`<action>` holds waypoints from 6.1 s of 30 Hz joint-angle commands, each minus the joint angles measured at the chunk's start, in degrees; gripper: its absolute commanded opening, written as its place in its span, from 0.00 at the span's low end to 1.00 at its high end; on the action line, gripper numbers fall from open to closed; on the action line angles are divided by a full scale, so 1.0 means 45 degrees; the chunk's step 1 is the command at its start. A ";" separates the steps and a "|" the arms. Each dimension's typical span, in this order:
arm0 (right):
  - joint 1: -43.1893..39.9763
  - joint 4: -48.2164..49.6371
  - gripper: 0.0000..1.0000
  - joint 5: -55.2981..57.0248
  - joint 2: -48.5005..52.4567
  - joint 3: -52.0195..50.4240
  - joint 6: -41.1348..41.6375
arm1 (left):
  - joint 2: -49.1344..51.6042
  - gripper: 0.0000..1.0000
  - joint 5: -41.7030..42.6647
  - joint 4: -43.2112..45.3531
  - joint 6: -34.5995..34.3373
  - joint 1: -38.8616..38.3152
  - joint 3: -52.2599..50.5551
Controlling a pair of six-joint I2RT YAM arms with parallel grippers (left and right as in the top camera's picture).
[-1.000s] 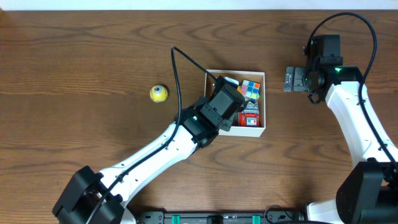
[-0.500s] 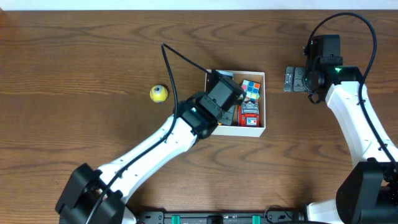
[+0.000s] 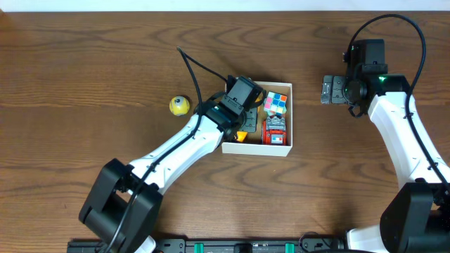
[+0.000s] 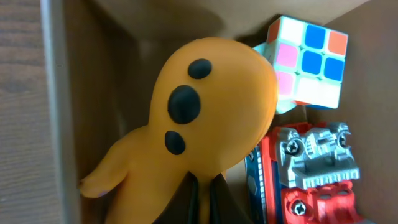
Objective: Pack container
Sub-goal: 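Open the left gripper and release the orange toy in the box, then move the left gripper to the yellow ball left of the box, then lower the left gripper over the yellow ball and close on it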
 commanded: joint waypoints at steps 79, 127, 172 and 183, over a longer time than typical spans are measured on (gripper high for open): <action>-0.0034 0.0015 0.99 0.0112 -0.0160 0.0204 -0.0078 | 0.1681 0.75 -0.1855 -0.0641 0.1851 0.5124 0.0437; -0.0034 0.0015 0.99 0.0112 -0.0160 0.0204 -0.0078 | 0.1661 0.72 -0.1870 -0.0767 0.1855 0.5124 0.0272; -0.0034 0.0015 0.99 0.0112 -0.0160 0.0204 -0.0078 | -0.0520 0.69 -0.1870 -0.1107 0.1855 0.5124 0.0272; -0.0034 0.0015 0.99 0.0112 -0.0160 0.0204 -0.0078 | 0.1467 0.69 -0.1880 -0.0884 0.1855 0.5139 0.0272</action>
